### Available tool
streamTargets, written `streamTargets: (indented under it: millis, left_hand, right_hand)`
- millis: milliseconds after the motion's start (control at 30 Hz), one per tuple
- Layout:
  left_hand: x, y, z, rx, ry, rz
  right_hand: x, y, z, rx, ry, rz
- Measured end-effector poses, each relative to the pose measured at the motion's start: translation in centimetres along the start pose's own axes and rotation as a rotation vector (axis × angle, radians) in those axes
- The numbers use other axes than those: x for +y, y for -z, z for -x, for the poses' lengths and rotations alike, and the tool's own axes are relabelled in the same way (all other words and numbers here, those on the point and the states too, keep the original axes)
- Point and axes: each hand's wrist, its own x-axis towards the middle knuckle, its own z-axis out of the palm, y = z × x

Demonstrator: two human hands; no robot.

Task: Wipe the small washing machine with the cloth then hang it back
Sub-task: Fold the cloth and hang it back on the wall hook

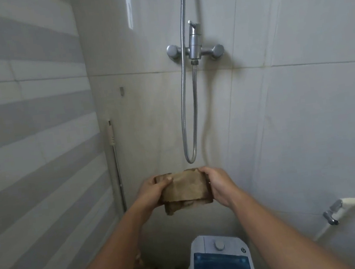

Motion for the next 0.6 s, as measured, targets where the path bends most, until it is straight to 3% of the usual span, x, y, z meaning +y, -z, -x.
streamTargets:
  millis: [100,267,600]
  left_hand:
    - [2.5,2.5,-1.0,0.069,-0.081,0.006]
    - [6.7,7.6,-3.7,0.090,-0.207,-0.095]
    - [17.1,14.0,-13.6,0.278,-0.719,-0.518]
  right_hand:
    - [-2.5,-2.9,-0.9,-0.167,0.087,0.101]
    - [-7.0,-8.2,-4.3,-0.220,0.240,0.262]
    - [-17.5,-17.6,-14.9,-0.117,0.705,0.524]
